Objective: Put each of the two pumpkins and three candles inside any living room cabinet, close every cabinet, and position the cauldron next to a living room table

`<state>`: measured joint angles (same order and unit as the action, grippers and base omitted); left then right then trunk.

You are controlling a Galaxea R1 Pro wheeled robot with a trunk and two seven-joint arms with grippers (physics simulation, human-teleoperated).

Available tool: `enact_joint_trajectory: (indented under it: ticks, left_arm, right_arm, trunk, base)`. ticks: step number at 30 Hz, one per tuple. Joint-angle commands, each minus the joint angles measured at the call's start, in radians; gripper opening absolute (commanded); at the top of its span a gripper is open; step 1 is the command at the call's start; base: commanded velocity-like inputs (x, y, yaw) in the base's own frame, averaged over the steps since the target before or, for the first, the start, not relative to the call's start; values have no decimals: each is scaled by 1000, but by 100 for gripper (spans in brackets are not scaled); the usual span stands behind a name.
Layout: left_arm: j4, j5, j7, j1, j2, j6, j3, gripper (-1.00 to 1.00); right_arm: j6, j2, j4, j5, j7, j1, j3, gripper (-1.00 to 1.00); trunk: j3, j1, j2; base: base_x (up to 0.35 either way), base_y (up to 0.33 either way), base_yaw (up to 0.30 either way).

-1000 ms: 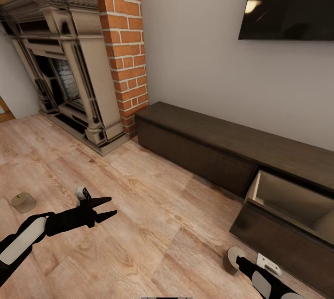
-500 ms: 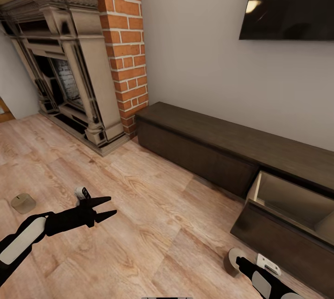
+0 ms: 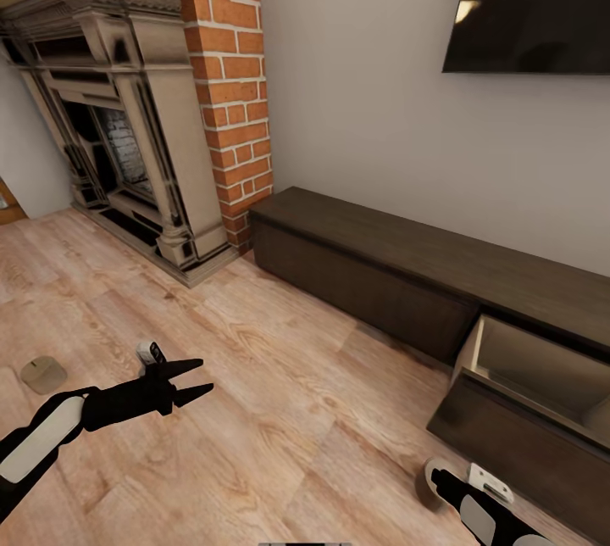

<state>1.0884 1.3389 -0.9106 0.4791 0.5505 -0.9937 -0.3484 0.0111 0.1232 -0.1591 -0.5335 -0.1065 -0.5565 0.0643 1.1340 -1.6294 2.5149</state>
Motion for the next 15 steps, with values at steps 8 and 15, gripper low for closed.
enact_joint_trajectory:
  ticks: [8, 15]
  left_arm:
    - [-1, 2, -3, 1, 2, -3, -3, 100]
    - [-1, 2, -3, 1, 2, -3, -4, 100]
  right_arm:
    - [1, 0, 0, 0, -1, 0, 6, 100]
    - [2, 0, 0, 0, -1, 0, 6, 100]
  trunk:
    - [1, 0, 0]
    - [1, 0, 0]
  base:
    - [23, 6, 0]
    - [78, 0, 0]
